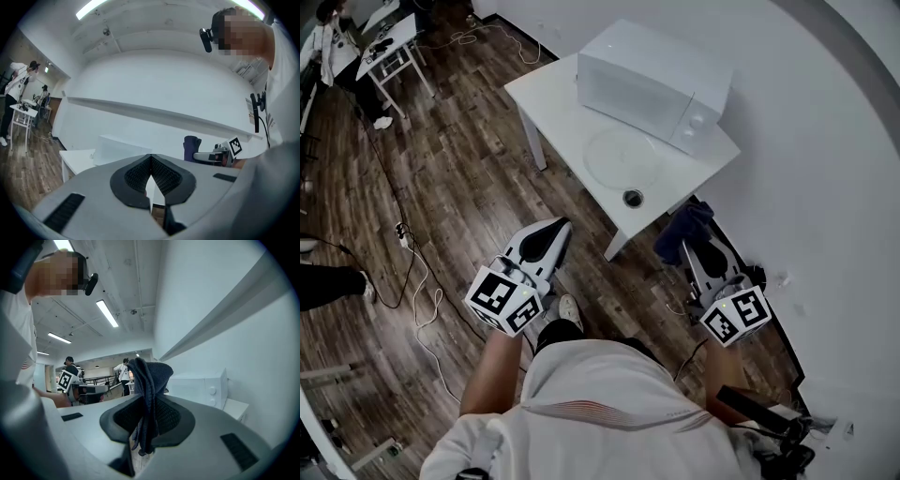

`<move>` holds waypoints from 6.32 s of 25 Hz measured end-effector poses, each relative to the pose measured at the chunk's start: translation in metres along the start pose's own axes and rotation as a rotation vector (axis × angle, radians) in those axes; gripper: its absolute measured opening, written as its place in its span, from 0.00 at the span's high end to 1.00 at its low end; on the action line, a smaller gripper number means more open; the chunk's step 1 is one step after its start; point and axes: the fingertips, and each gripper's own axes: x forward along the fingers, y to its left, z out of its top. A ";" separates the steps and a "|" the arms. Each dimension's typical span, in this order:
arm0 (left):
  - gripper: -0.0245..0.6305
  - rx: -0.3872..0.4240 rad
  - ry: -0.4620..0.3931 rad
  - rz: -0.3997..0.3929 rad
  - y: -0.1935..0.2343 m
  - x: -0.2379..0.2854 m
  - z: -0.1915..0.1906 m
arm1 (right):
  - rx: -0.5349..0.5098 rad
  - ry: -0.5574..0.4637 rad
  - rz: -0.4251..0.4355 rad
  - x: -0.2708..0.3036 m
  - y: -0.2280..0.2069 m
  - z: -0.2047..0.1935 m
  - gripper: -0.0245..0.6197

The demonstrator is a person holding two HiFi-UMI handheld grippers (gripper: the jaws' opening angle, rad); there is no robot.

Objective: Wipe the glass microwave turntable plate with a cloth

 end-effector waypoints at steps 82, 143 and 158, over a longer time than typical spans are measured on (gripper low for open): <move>0.95 -0.222 0.294 -0.020 0.256 0.234 -0.157 | 0.343 0.848 -0.162 0.435 -0.205 -0.253 0.86; 0.95 -0.205 0.344 -0.081 0.218 0.257 -0.168 | 0.379 0.710 -0.242 0.281 -0.257 -0.199 0.86; 0.95 -0.205 0.289 -0.034 0.241 0.221 -0.154 | 0.483 0.743 0.035 0.373 -0.119 -0.234 0.86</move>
